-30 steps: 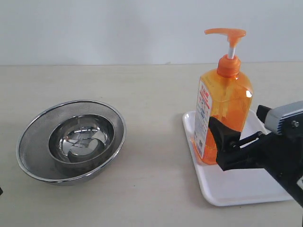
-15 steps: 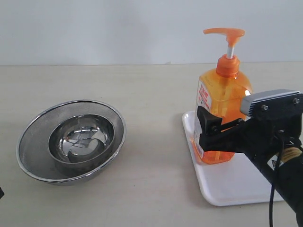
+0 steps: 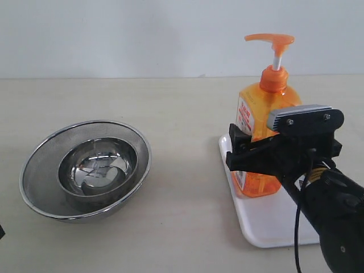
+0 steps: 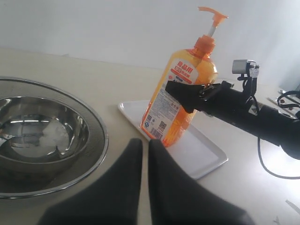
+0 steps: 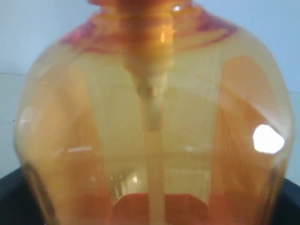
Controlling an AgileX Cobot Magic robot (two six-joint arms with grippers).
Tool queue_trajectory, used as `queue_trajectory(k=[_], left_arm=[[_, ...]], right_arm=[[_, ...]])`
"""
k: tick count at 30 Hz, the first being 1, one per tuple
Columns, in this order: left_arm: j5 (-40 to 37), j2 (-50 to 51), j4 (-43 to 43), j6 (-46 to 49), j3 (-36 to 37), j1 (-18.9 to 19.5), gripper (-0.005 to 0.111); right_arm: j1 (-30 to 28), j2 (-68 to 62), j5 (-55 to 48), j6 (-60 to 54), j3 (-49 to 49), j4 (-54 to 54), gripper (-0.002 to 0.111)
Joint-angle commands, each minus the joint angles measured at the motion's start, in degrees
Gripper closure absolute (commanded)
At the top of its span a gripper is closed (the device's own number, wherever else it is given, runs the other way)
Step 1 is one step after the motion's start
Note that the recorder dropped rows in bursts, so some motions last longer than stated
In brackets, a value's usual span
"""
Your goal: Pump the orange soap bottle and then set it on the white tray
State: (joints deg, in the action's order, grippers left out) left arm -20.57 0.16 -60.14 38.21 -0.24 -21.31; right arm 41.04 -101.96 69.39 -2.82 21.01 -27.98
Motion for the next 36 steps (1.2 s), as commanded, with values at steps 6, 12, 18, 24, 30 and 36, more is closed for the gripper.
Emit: queue_trajectory(k=[6, 12, 18, 24, 30, 36], left_arm=[[-0.54, -0.16, -0.38, 0.56, 0.24, 0.14, 0.102], [-0.65, -0.16, -0.38, 0.84, 0.24, 0.14, 0.102], [-0.65, -0.16, -0.38, 0.84, 0.24, 0.14, 0.102], [-0.65, -0.16, -0.38, 0.84, 0.24, 0.14, 0.102], [-0.38, -0.16, -0.38, 0.84, 0.24, 0.14, 0.102], [-0.38, -0.16, -0.38, 0.84, 0.24, 0.14, 0.102]], right_arm=[[0.08, -0.70, 0.58, -5.52, 0.92, -0.47, 0.107], [0.08, 5.86, 0.58, -10.49, 1.71, -3.18, 0.109], [0.08, 11.56, 0.58, -14.69, 1.71, -6.63, 0.109], [-3.21, 11.57, 0.58, -12.87, -0.31, -5.77, 0.109], [-11.42, 11.57, 0.58, -5.37, -4.33, 7.45, 0.109], [-11.20, 11.57, 0.58, -4.70, -4.23, 8.18, 0.109]])
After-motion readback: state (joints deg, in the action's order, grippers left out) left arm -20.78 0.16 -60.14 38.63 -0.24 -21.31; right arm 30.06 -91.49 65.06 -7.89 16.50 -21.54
